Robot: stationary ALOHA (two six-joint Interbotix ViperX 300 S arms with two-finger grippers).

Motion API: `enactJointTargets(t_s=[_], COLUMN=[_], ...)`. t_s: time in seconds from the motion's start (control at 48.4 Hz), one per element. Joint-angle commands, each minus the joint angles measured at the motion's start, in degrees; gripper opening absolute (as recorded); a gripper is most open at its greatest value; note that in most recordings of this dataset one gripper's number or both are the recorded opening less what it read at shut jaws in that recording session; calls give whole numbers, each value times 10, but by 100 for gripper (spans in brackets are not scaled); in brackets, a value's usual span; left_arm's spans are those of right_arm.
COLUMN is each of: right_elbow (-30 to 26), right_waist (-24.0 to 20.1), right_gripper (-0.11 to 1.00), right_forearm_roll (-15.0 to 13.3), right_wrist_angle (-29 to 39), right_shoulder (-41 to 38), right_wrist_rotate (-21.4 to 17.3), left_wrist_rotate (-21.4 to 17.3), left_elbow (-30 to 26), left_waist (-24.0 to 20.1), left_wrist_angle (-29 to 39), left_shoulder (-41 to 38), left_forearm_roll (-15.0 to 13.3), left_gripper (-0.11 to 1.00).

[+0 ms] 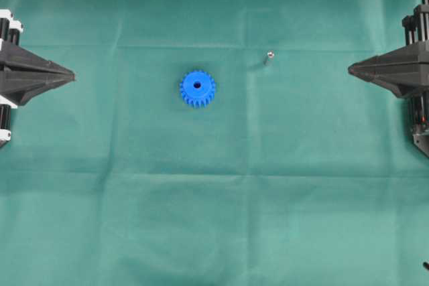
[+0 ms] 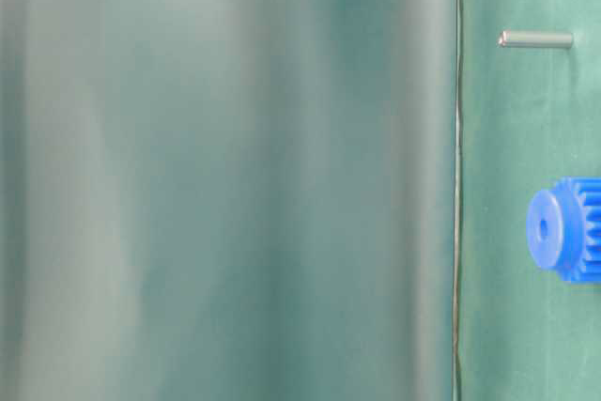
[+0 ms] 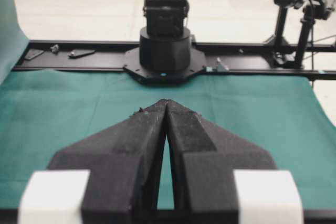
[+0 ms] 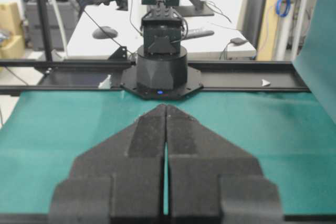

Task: Insert the shaft placed at a random location into the center hole of the small gear at another random location.
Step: 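Move the right gripper left and lower it over the silver shaft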

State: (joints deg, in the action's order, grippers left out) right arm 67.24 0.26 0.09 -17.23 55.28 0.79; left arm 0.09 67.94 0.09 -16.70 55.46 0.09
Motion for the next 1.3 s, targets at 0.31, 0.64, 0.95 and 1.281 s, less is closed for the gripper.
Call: enactJointTargets(t_s=[0.31,0.64,0.95,1.281], right_elbow=[-16,-10,-11,-26], right_waist=[18,93,131,159], right_gripper=[1,35,81,81], right_forearm_roll=[0,1,5,22], right_wrist_angle=[30,-43,-145,-243], right_shoulder=[-36,-169,-362,-528], right_wrist_rotate=[-5,-6,2,2], left_wrist_rotate=[-1,-1,-1,0], left_elbow=[-17,-16,-16,-15], left_waist=[-2,-2,-1,-1], left_wrist_angle=[2,8,11,17], left_shoulder=[-7,-7,-7,-8], left_forearm_roll=[9,10,10,9], left_gripper=[0,0,0,0])
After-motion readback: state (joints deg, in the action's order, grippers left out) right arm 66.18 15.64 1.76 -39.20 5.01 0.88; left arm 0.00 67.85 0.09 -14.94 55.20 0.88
